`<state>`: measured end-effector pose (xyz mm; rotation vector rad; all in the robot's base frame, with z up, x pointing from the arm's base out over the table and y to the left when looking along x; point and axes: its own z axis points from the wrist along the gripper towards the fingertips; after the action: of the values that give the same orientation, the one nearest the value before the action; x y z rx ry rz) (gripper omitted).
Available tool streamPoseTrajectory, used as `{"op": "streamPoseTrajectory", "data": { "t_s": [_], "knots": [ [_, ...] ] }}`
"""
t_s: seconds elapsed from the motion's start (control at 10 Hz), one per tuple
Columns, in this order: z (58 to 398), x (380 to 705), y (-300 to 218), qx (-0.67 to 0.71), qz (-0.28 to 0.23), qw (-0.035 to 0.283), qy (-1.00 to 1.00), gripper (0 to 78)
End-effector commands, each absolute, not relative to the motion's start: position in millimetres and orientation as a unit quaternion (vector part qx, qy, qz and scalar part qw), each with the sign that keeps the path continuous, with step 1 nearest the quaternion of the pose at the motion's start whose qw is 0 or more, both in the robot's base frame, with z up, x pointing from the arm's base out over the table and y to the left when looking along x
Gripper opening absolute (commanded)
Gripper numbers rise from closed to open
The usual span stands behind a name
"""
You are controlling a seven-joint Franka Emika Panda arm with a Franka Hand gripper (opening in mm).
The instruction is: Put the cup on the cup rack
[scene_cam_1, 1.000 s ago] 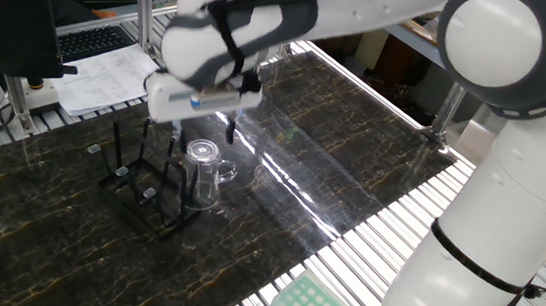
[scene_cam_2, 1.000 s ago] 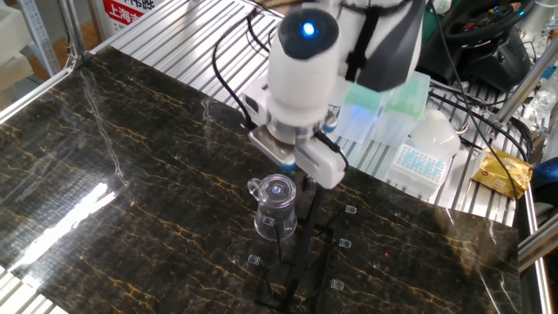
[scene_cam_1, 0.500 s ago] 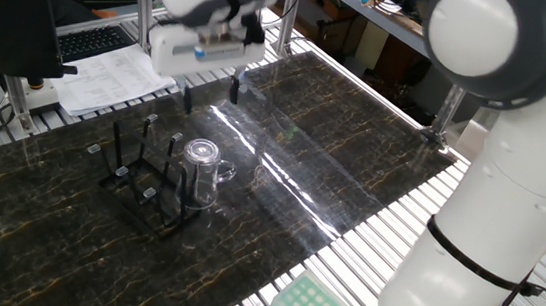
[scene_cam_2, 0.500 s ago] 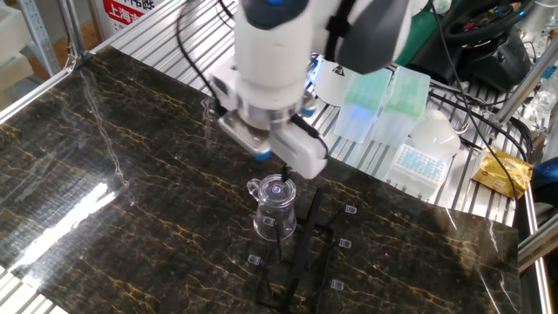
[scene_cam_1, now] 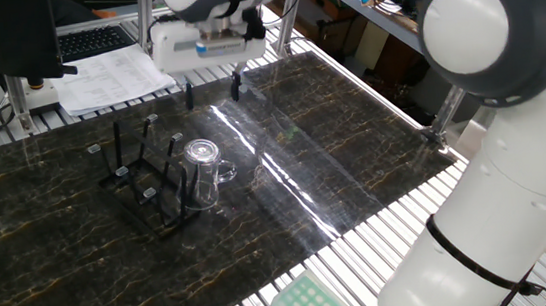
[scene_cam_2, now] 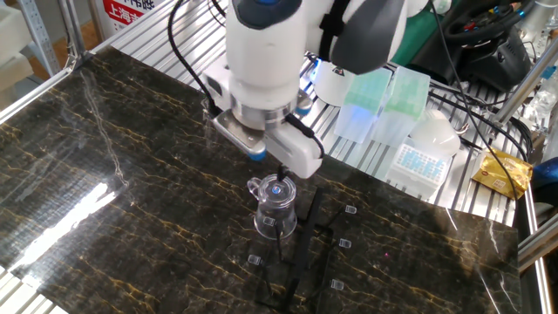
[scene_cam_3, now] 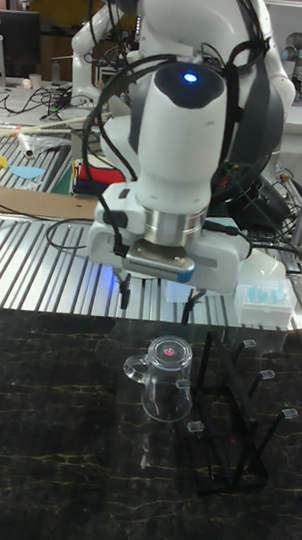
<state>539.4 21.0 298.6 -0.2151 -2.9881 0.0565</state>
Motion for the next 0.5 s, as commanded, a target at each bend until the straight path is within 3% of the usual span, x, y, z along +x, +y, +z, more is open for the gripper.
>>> {"op": "streamPoseTrajectory", "data": {
  "t_s": [0.1,0.5],
  "knots": [
    [298,555,-3,-0.01,0.014,0.064,-0.998,77.3],
    [285,562,-24,0.033,0.008,0.059,-0.998,77.3]
  ]
}}
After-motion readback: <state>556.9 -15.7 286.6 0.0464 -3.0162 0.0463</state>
